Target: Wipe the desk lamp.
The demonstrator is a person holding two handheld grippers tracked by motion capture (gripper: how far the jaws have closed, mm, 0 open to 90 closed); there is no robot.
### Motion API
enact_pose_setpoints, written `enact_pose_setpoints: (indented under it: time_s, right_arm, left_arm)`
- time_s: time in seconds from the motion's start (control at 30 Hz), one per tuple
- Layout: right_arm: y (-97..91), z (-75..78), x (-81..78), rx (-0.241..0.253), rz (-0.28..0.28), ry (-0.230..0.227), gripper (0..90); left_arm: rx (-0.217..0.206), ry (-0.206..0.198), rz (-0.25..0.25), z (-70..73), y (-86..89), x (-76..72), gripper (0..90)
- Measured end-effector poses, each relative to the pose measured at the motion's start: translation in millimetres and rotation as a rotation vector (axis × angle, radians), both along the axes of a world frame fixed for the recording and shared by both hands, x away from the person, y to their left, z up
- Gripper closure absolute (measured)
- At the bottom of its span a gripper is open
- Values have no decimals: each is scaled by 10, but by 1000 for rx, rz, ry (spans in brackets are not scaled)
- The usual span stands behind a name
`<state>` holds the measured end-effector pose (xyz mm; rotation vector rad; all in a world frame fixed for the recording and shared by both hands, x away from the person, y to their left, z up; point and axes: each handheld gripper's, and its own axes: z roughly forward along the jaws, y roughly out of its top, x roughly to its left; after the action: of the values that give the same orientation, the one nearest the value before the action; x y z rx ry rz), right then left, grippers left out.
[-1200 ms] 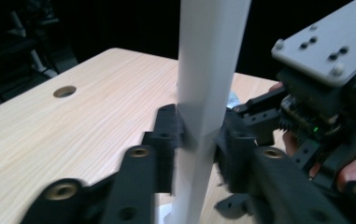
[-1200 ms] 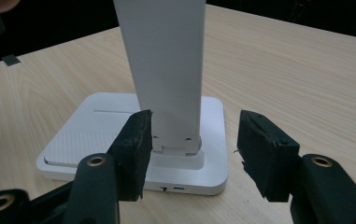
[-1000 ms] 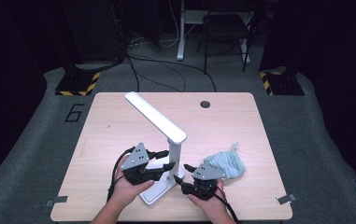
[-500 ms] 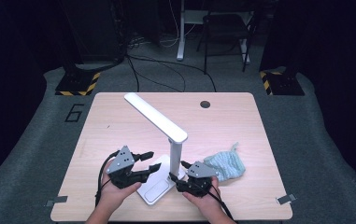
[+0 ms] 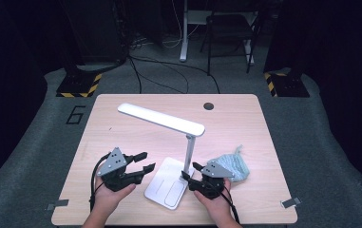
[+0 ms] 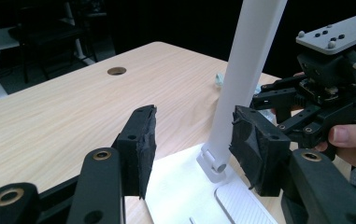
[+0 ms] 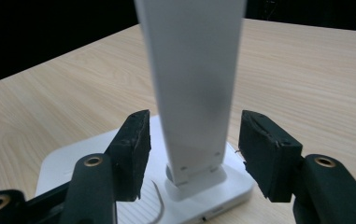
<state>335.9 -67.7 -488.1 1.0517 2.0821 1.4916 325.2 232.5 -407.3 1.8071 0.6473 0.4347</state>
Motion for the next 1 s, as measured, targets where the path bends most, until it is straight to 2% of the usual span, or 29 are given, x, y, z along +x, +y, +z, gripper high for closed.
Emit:
enact_pose_setpoints:
  time_s: [0.03,0.07,0.13,0.27,0.37,0.47,0.53,0.6,0.63,0.73,0.8,1.0]
  right_arm:
    - [58,-5,-2,-11,-3,-40,434]
    - [87,-7,-6,-11,-20,-49,434]
    - [103,-8,1,-9,-21,-56,435]
    - [157,-16,58,0,-11,-51,495]
    - [165,-4,97,4,-8,-27,522]
    - [160,5,101,-22,7,-39,528]
    - [139,13,97,-34,18,-42,522]
    - [108,10,91,-57,4,-75,474]
    - [97,4,95,-52,-9,-82,456]
    - [36,4,91,-47,-16,-71,451]
    - [-26,9,71,-53,-20,-66,501]
    - [-122,10,31,-40,-50,-68,550]
  left_arm:
    - [13,2,-5,-1,6,-1,496]
    - [20,-3,-3,-9,4,-5,495]
    - [25,6,-3,-20,3,-20,494]
    - [39,6,4,-37,7,-48,492]
    - [47,6,11,-44,13,-72,491]
    - [46,7,14,-46,31,-79,491]
    - [39,12,14,-46,35,-87,491]
    - [47,5,12,-47,40,-83,491]
    - [48,6,8,-47,40,-82,491]
    - [50,6,5,-51,23,-67,491]
    - [48,9,-5,-49,9,-52,491]
    - [47,13,-33,-59,-80,14,490]
